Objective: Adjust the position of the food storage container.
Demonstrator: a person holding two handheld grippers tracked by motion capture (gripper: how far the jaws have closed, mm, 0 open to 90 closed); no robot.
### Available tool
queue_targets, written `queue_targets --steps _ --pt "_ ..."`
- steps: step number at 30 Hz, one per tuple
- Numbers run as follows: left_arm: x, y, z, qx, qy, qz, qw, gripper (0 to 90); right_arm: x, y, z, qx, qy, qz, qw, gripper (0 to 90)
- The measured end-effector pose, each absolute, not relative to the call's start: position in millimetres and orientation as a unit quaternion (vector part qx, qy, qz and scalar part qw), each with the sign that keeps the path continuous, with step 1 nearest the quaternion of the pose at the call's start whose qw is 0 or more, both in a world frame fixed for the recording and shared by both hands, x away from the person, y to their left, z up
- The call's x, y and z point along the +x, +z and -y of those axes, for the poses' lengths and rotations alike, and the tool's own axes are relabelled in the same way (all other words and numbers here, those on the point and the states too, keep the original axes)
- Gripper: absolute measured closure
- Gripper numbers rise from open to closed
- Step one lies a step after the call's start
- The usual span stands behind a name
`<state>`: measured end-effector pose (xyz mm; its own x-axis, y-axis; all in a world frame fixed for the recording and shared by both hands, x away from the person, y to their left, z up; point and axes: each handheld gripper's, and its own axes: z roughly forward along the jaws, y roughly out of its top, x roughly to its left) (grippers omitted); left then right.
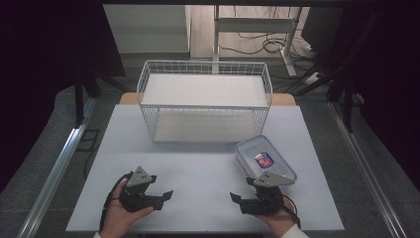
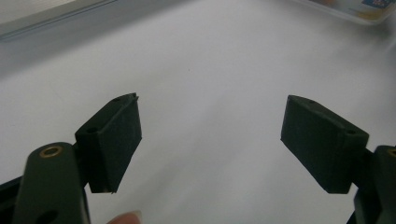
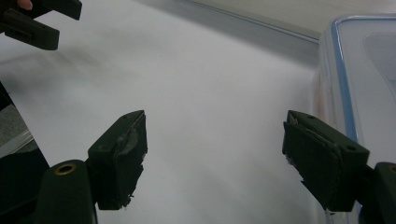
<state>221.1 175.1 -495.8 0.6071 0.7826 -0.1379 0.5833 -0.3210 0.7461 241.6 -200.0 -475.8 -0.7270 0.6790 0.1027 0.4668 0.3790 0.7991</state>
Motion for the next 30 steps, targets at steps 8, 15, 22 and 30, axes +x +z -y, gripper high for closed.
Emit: queue_targets --steps 8,15,22,30 --pt "216 -494 -171 0.803 0.13 -0.424 0.398 20.2 241 -475 197 0.343 0.42 -0.831 0.127 22.4" --pt "214 -494 -169 0.805 0.132 -0.419 0.399 20.2 242 -474 195 0.345 0.418 -0.832 0.117 23.9" --pt "213 -495 -170 0.811 0.137 -0.413 0.391 20.2 244 -471 195 0.342 0.421 -0.833 0.112 27.6" --pt "214 -496 -172 0.808 0.135 -0.417 0.393 20.2 256 -456 196 0.347 0.403 -0.838 0.124 34.3"
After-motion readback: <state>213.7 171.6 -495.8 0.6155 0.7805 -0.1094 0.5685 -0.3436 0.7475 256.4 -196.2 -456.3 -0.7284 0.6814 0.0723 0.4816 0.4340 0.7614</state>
